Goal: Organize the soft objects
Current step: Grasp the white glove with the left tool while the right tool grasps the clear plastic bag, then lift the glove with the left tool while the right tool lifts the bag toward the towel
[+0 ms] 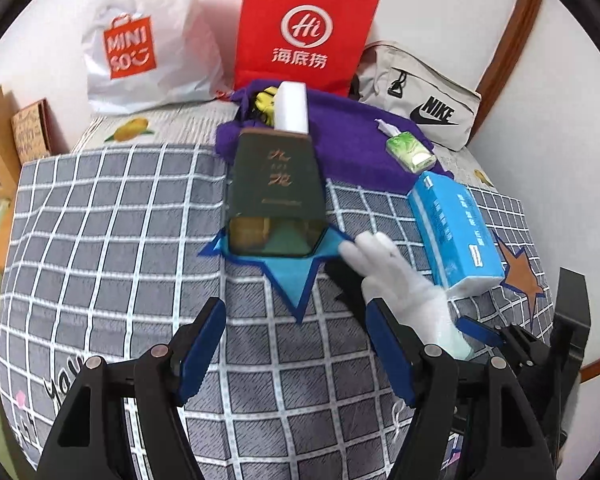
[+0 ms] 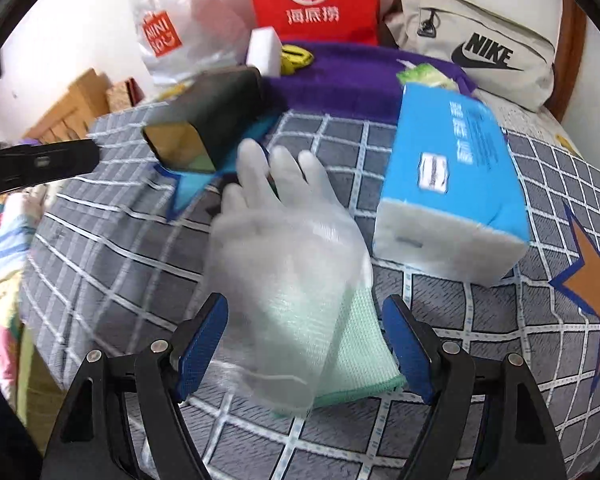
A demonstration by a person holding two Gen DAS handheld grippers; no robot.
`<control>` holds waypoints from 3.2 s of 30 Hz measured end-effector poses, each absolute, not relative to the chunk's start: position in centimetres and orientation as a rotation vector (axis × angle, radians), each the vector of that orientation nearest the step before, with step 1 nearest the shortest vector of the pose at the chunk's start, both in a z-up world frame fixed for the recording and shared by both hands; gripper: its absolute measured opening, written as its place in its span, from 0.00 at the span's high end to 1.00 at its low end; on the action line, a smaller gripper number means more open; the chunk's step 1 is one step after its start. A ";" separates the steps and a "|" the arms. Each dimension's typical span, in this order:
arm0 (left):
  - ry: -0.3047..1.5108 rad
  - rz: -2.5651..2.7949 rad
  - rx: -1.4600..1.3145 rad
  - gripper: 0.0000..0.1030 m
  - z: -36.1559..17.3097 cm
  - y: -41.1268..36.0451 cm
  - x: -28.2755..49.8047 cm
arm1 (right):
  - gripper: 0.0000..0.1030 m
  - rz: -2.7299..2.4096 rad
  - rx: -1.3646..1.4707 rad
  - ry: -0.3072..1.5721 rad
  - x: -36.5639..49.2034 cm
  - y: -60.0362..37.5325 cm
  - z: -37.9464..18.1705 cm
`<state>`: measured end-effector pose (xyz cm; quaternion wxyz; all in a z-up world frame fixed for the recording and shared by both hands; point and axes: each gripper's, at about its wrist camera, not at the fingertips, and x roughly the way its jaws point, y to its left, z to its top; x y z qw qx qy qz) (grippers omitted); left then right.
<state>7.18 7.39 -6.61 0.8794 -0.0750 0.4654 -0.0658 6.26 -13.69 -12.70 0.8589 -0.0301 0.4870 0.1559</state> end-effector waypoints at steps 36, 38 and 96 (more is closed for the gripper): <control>1.049 -0.212 -0.181 0.31 -9.8 5.0 7.7 | 0.94 0.430 0.043 0.972 3.8 -17.1 -11.4; 1.054 -0.234 -0.184 0.31 -10.1 4.2 7.9 | 0.94 0.439 0.046 0.957 3.5 -17.6 -10.8; 0.958 -0.274 -0.116 0.84 -9.4 4.3 5.9 | 0.91 0.227 0.030 0.922 3.0 -23.0 -12.0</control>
